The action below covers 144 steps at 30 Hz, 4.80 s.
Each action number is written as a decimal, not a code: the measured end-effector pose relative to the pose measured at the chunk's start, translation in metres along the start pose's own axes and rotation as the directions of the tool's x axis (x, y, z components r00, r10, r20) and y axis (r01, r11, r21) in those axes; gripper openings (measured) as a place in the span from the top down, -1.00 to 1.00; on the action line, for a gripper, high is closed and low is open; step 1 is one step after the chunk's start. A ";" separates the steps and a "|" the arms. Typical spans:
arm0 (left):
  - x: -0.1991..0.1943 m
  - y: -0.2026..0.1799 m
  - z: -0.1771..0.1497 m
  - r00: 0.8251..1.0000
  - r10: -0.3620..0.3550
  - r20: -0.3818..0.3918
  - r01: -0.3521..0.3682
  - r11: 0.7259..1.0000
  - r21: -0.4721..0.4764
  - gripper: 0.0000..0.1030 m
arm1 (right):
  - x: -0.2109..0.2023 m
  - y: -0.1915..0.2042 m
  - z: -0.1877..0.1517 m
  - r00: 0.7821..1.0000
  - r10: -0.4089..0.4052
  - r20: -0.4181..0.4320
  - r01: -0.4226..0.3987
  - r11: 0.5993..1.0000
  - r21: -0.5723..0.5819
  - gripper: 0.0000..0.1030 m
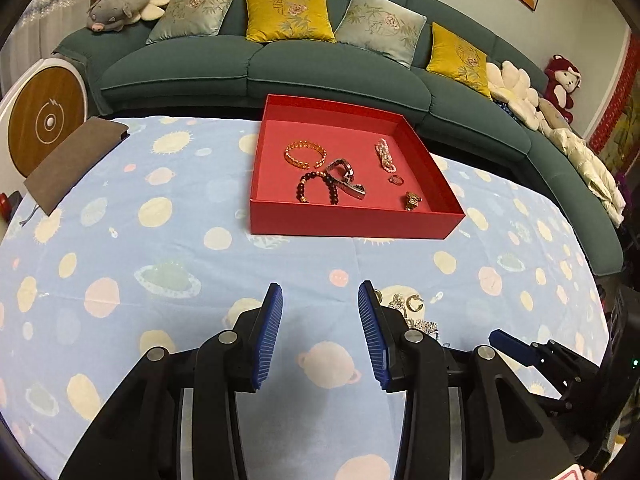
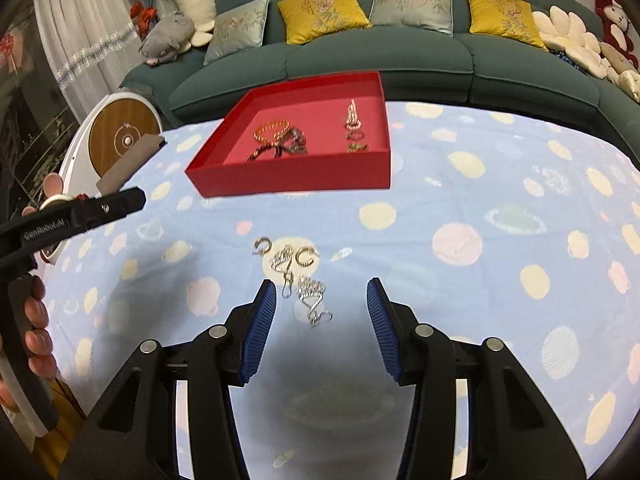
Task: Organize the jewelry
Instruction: 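Move both grippers back over the remaining earrings on the bedspread, then grasp a silver heart pendant earring with the right while the left grasps the other, then carry both silver pendant earrings into the red tray and open both grippers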
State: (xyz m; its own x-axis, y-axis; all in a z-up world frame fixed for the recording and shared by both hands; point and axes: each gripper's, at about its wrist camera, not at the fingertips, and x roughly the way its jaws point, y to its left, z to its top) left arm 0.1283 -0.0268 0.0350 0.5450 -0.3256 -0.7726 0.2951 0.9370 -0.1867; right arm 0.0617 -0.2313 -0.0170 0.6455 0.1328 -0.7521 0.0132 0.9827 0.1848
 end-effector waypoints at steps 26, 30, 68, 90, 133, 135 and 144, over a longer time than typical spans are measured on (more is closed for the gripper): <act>0.024 0.002 -0.011 0.998 -0.009 -0.068 0.011 1.000 0.023 0.27 | 0.059 0.016 -0.006 0.998 -0.034 -0.043 0.028 0.992 -0.126 0.42; 0.026 -0.001 -0.012 0.997 -0.011 -0.073 0.013 1.000 0.027 0.27 | 0.060 0.018 -0.005 0.998 -0.043 -0.040 0.037 0.990 -0.138 0.64; 0.093 -0.089 -0.042 0.995 -0.039 -0.094 0.059 0.972 0.229 0.89 | 0.022 -0.035 -0.008 0.999 -0.040 -0.015 0.039 0.999 -0.008 0.65; 0.035 -0.061 -0.022 0.993 -0.114 -0.010 0.114 0.982 0.151 0.89 | 0.001 -0.019 0.012 0.998 -0.004 0.058 0.004 1.000 -0.009 0.65; 0.186 0.001 0.220 0.996 0.088 0.017 -0.089 0.994 0.063 0.88 | 0.174 -0.014 0.255 1.000 0.014 0.027 -0.016 0.996 0.091 0.65; 0.193 0.004 0.220 0.996 0.090 0.008 -0.090 0.995 0.044 0.88 | 0.183 -0.015 0.255 1.000 0.014 0.010 -0.015 0.996 0.090 0.65; 0.171 0.020 0.208 0.995 0.092 0.039 -0.092 0.996 -0.008 0.41 | 0.173 -0.025 0.249 0.998 0.018 0.057 -0.025 0.993 0.117 0.47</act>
State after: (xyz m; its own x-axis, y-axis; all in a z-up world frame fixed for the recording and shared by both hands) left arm 0.3905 -0.0902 0.0256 0.6000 -0.2427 -0.7623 0.2379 0.9639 -0.1196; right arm 0.3630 -0.2650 0.0053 0.6881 0.1429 -0.7114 0.0863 0.9573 0.2758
